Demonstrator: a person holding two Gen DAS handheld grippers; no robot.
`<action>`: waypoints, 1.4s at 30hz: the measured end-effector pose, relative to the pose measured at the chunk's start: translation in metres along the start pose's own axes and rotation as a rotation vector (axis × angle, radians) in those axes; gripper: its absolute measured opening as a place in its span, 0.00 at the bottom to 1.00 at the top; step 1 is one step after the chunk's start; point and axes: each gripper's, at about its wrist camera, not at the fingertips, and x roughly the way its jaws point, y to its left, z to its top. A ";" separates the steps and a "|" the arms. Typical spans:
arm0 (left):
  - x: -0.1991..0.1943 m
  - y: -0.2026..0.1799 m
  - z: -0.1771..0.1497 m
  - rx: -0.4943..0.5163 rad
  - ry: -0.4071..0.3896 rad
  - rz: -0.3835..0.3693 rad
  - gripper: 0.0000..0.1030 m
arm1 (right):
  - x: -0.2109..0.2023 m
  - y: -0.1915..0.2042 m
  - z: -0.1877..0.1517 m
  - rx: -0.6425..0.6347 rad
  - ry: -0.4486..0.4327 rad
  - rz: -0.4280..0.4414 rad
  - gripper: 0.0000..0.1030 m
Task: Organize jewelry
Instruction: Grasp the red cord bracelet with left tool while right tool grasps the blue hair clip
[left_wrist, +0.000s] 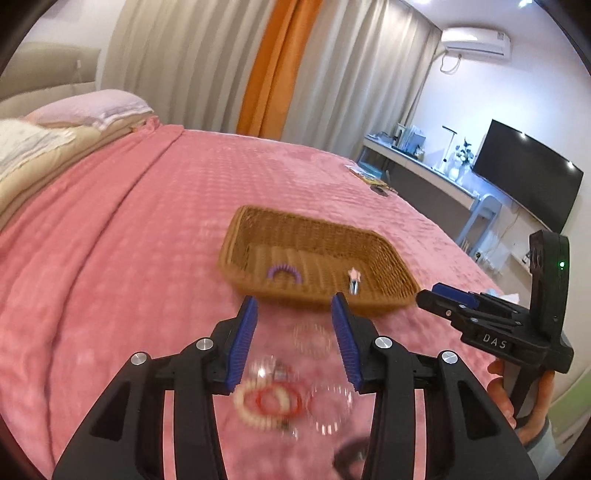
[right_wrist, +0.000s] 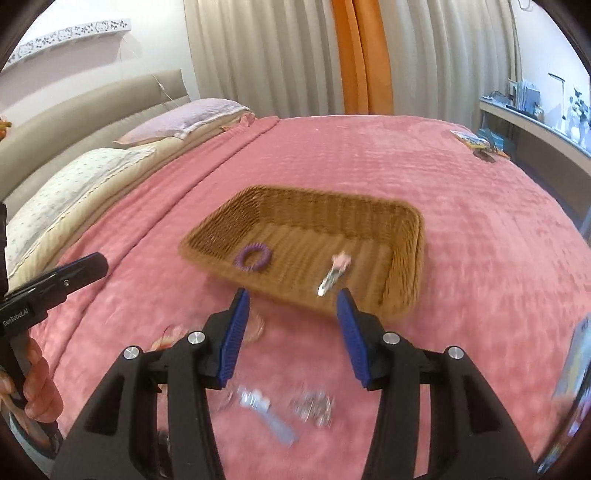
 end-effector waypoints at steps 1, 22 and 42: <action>-0.004 0.002 -0.006 -0.008 0.003 0.003 0.39 | -0.004 0.002 -0.008 0.004 0.001 0.001 0.44; 0.066 0.027 -0.069 -0.065 0.251 0.031 0.32 | 0.015 0.004 -0.096 -0.021 0.164 0.061 0.27; 0.073 0.026 -0.076 -0.049 0.259 0.031 0.04 | 0.030 0.028 -0.103 -0.083 0.247 0.058 0.11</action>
